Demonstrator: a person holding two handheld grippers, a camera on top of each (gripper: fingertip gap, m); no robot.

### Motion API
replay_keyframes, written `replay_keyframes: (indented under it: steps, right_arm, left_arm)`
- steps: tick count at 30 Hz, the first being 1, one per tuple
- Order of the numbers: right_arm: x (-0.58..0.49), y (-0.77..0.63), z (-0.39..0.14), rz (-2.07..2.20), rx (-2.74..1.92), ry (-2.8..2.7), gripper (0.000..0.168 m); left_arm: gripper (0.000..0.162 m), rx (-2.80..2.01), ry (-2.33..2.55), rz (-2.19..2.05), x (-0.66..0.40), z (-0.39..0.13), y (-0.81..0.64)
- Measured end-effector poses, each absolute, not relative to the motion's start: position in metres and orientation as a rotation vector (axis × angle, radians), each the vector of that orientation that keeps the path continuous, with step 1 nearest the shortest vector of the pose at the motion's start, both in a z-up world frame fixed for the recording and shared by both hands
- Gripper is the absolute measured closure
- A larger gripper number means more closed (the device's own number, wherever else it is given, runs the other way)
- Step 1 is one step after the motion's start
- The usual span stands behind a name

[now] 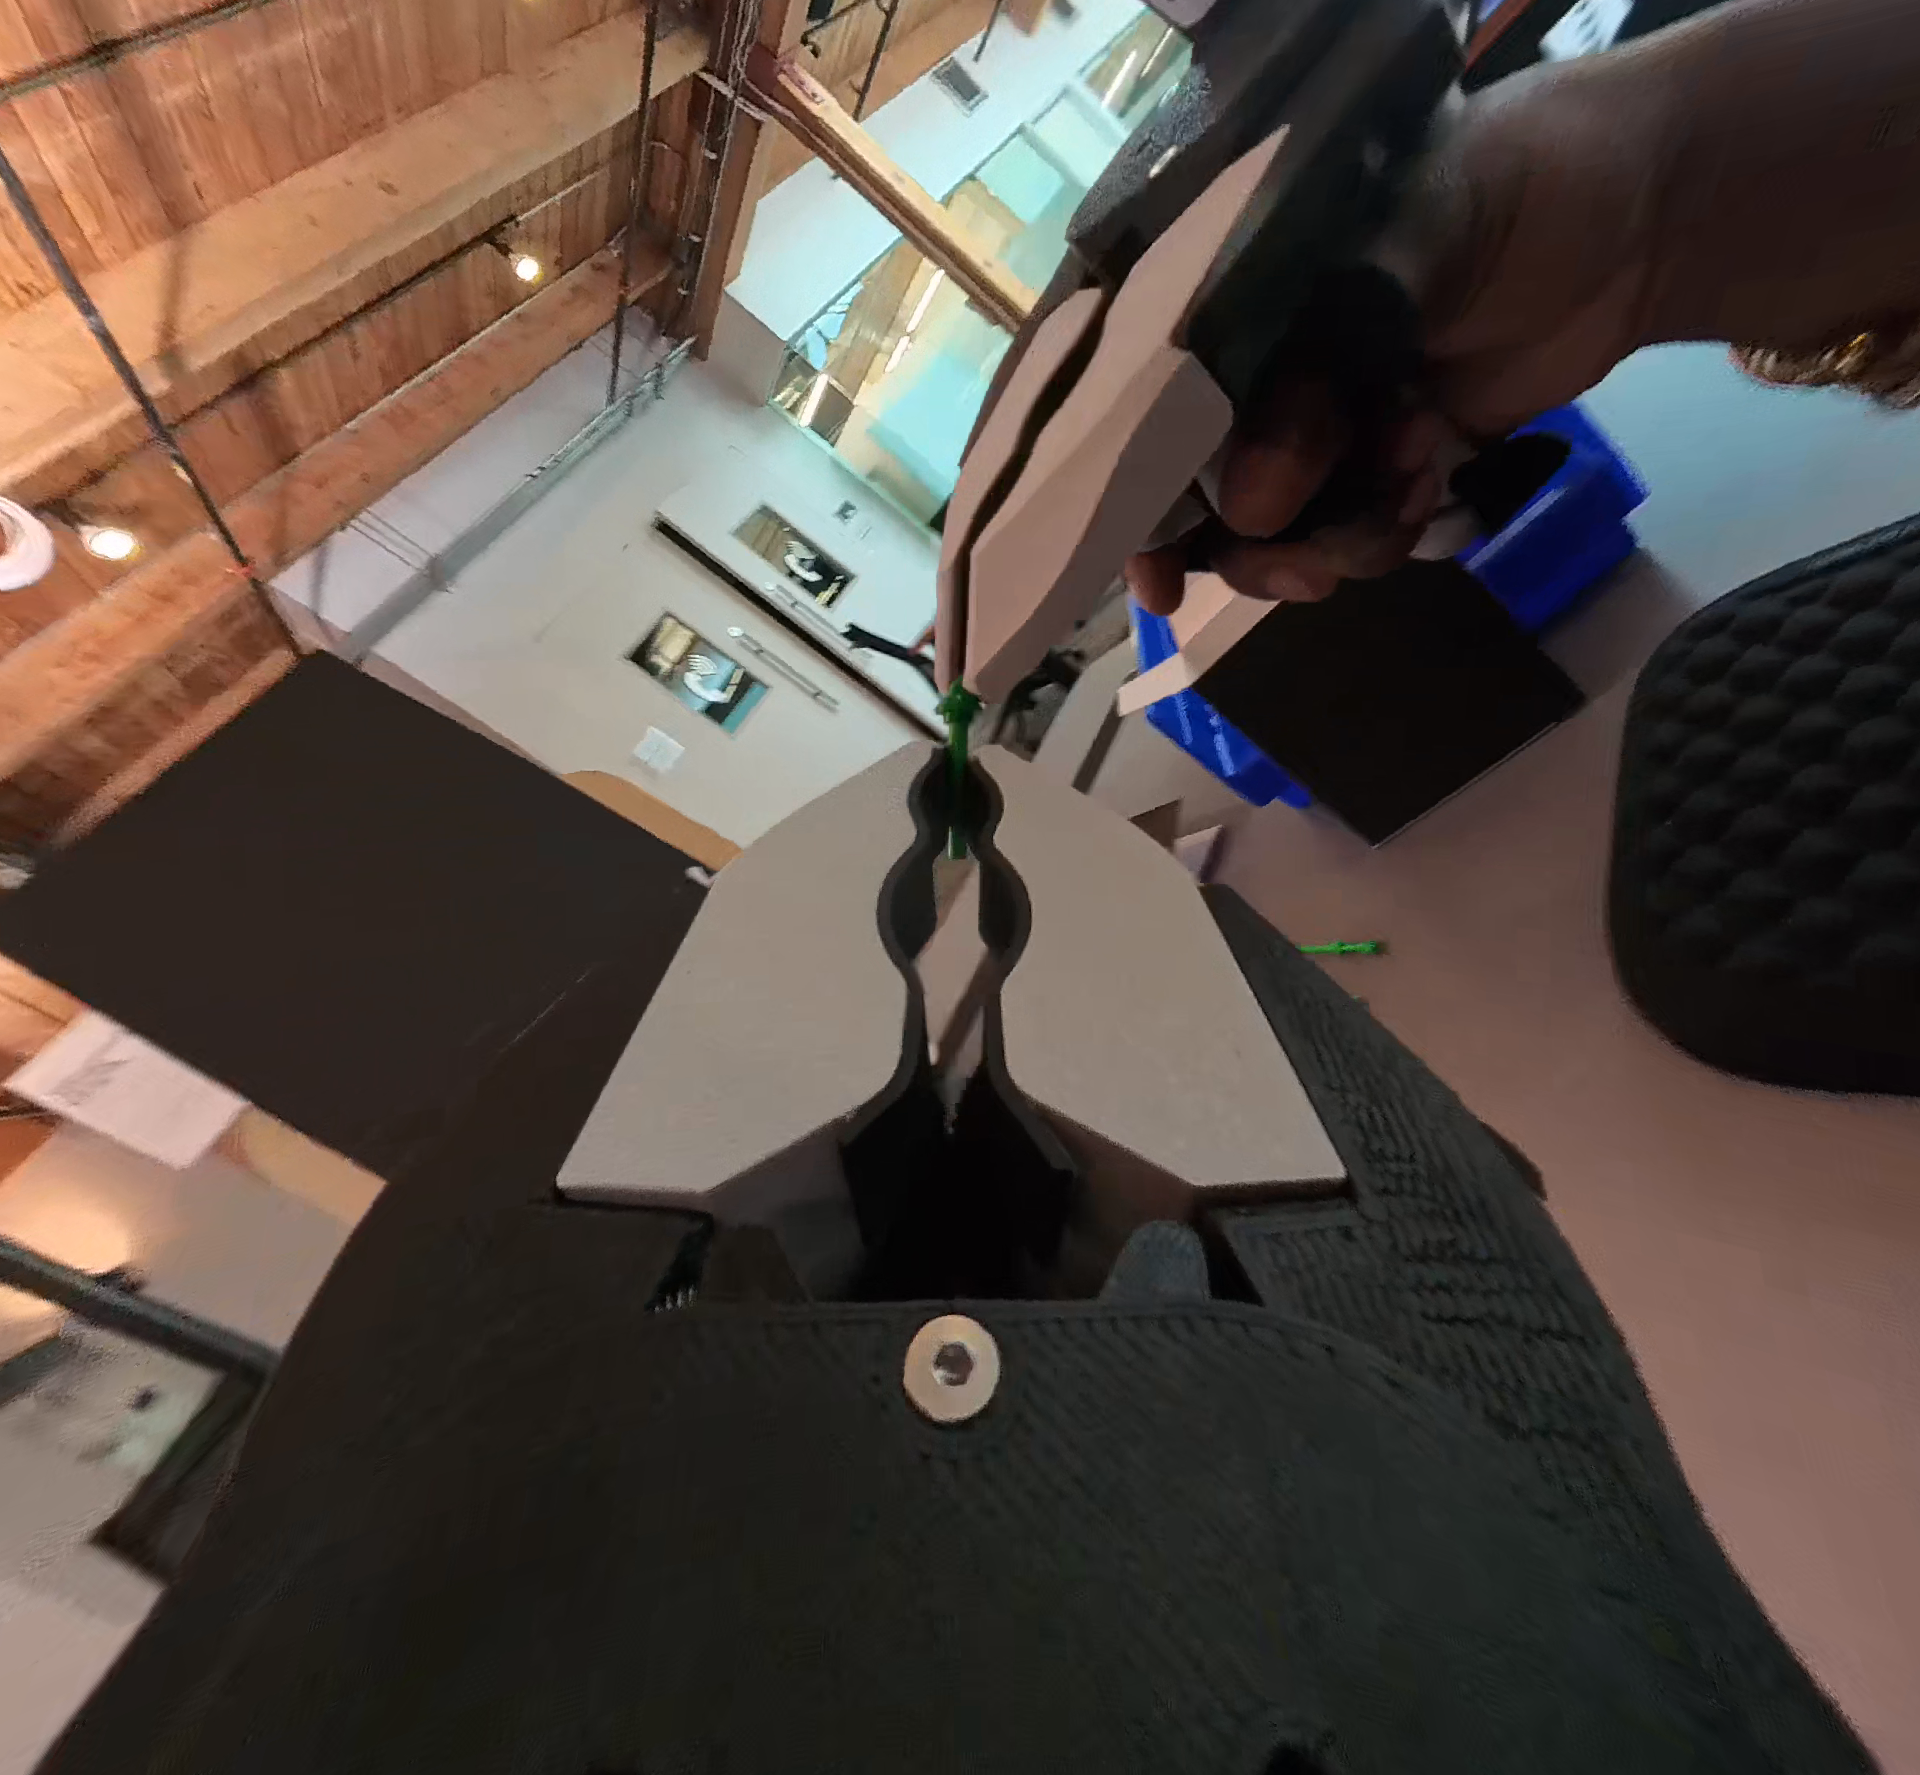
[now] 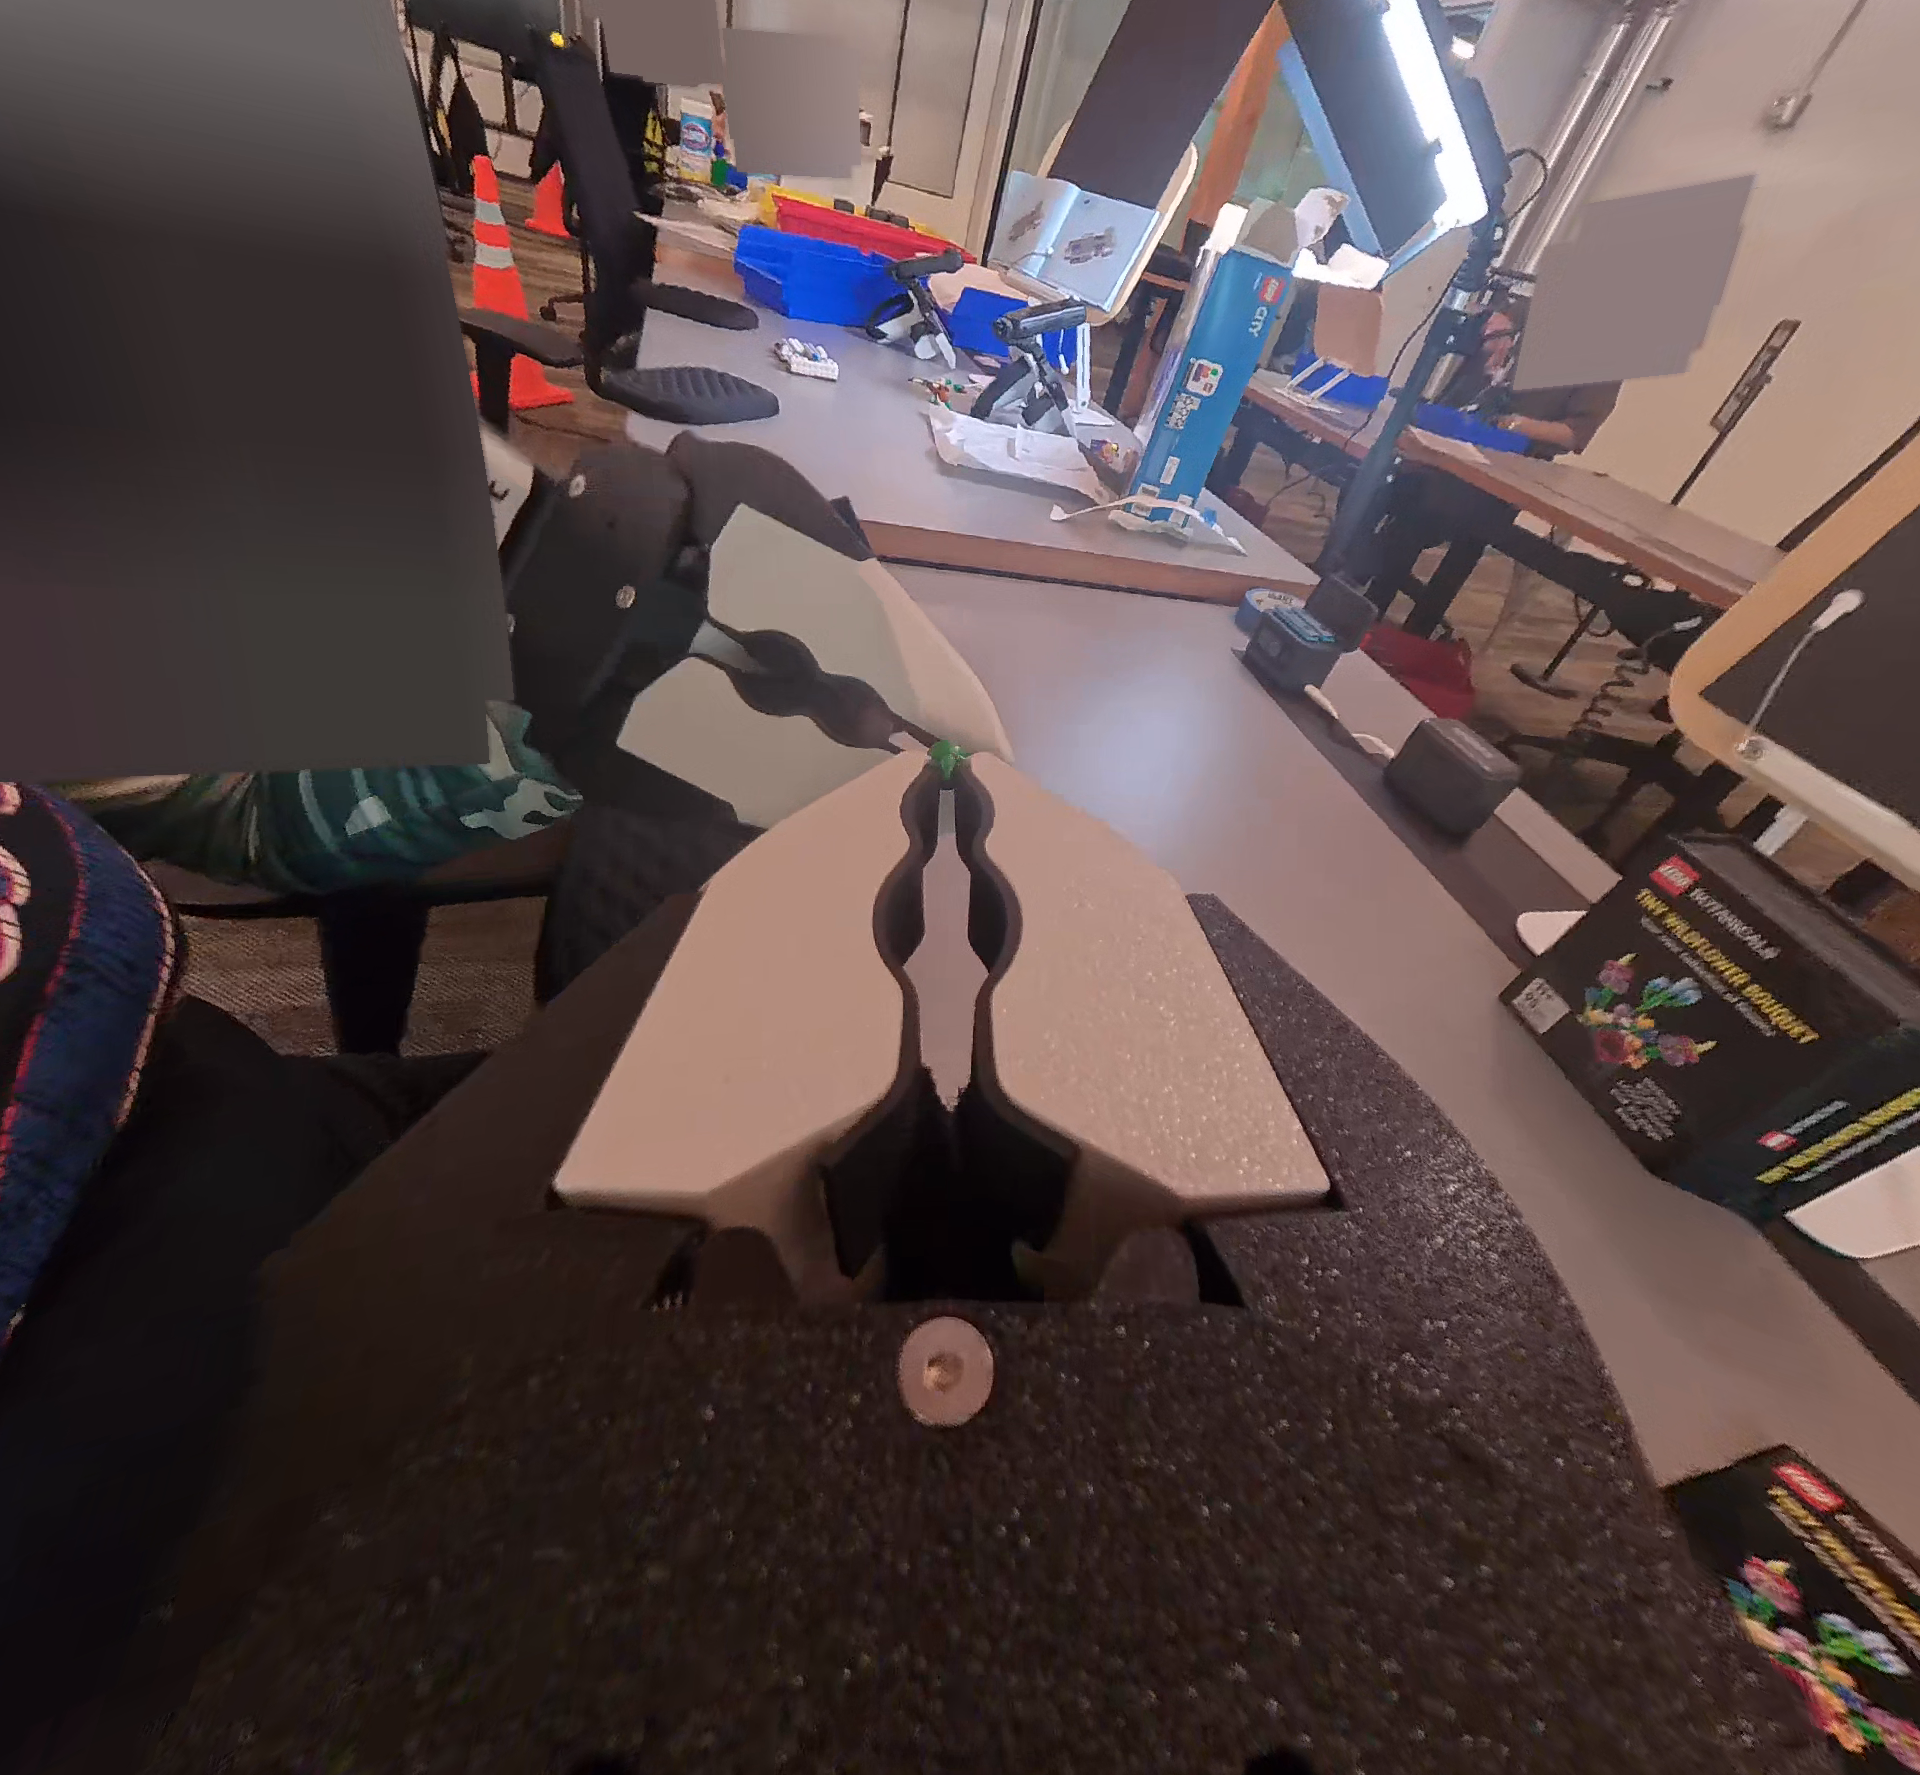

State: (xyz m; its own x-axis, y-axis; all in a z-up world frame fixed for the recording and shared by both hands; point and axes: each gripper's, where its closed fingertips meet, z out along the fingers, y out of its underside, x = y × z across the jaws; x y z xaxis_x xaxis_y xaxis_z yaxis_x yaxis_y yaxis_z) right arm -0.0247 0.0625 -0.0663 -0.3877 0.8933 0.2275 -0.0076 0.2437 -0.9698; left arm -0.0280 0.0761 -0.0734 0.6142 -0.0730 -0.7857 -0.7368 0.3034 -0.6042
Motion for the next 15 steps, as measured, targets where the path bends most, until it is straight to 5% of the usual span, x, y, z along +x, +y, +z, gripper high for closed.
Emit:
replay_keyframes:
  steps: [6,9,15]
  right_arm:
    - [-0.019,0.061,-0.062,1.187,-0.784,-1.642,0.166]
    - [0.024,0.089,-0.012,1.309,-0.719,-1.396,0.165]
    - [0.075,0.149,-0.004,0.973,-0.888,-1.304,0.166]
  left_arm:
    - [0.159,-1.280,0.767,0.272,-0.034,-0.075,0.075]
    - [0.159,-1.338,0.551,0.217,-0.100,-0.070,0.075]
    - [0.159,-1.294,0.500,0.165,-0.113,-0.056,0.065]
